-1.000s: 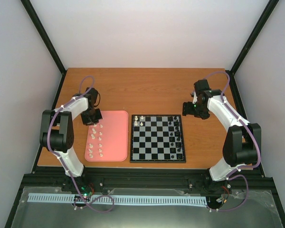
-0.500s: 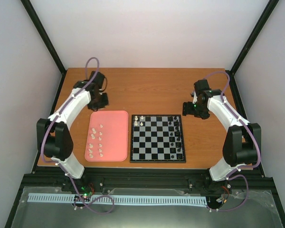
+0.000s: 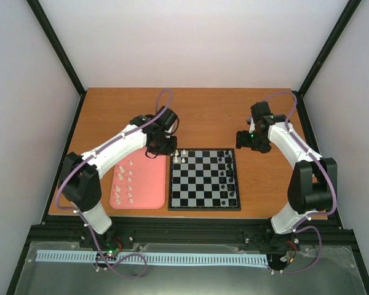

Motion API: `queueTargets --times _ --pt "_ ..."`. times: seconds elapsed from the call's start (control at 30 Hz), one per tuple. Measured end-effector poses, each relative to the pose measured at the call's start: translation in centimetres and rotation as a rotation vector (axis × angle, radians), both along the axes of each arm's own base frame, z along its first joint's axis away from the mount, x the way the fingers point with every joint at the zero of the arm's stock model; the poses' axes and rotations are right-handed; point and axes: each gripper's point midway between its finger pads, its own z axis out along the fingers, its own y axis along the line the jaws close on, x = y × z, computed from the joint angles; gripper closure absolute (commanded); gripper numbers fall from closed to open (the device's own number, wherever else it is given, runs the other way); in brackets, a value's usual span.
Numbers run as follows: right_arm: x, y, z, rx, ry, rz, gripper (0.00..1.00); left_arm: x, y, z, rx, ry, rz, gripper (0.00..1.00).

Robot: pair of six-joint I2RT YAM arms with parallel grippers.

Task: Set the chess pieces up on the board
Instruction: Place the chess piece on the chessboard.

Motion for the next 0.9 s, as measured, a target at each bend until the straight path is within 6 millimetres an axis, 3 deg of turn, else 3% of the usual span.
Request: queueTargets --times 0.3,0.6,0.9 --pt "0.0 0.0 0.0 0.000 0.000 0.000 0.00 -0.8 -1.3 -4.1 0.070 0.090 -0.018 0.99" --pt "-0.4 -0.1 -0.5 -0.002 0.013 0.000 0.00 -1.7 -1.1 -5.7 0.072 0.133 -0.019 0.99" --pt "-0.3 -0.2 -0.5 -0.009 0.012 -0.002 0.00 -2.4 -2.3 -7.5 0.078 0.165 -0.049 0.99"
